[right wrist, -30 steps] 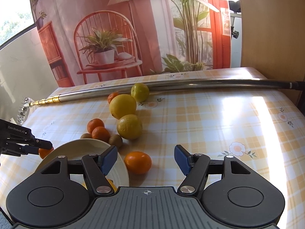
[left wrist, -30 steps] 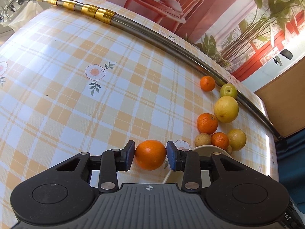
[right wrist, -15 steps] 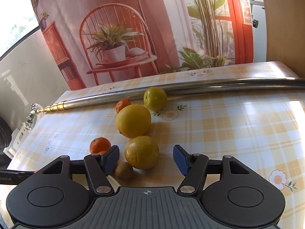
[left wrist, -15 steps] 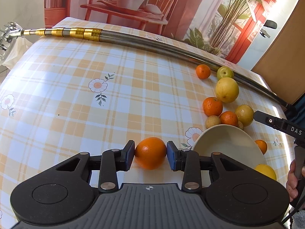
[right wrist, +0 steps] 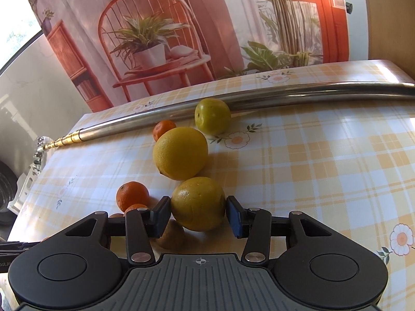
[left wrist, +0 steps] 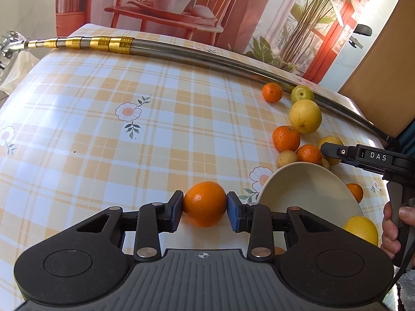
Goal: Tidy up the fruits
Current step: 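Carry the orange and lemon over the white bowl and open both tools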
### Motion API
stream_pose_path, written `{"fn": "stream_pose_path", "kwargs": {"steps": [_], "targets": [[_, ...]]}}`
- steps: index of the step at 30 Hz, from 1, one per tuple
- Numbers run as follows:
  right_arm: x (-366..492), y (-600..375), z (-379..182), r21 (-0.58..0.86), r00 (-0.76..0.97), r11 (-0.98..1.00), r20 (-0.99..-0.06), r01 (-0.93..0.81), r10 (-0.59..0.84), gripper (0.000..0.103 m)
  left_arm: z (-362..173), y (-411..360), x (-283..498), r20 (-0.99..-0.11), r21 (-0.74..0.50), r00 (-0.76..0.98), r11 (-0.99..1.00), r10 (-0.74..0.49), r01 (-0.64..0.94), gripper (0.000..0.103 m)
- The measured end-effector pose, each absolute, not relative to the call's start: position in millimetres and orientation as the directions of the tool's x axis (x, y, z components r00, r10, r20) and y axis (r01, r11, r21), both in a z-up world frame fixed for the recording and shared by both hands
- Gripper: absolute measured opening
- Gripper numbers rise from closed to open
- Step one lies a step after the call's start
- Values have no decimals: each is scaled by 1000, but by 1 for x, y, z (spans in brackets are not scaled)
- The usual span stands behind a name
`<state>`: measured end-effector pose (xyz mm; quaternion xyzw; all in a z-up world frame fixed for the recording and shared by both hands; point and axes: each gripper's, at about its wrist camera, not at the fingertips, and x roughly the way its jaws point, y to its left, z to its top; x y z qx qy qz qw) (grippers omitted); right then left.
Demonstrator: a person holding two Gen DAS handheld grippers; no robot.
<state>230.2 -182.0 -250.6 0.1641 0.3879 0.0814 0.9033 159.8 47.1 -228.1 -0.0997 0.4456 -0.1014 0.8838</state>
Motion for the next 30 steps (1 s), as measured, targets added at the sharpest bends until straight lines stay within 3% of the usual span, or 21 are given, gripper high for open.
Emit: {"fn": "stream_pose_path", "kwargs": {"steps": [9,16,30], "targets": [[202,-186,-226,365,740,930,-613,-43,275,43,-208,42,148,-714,-261,638,955,-289,141,38],[172,-186,-214,401,753,915,-589,-42,293,43,-191,16,132,-678,-191,659,944,-326,270,38],[139,-155,-218,359,713,927,-622,-107,323,43,-214,-17,130,-732,-136,585,917,-348,375,38]]}}
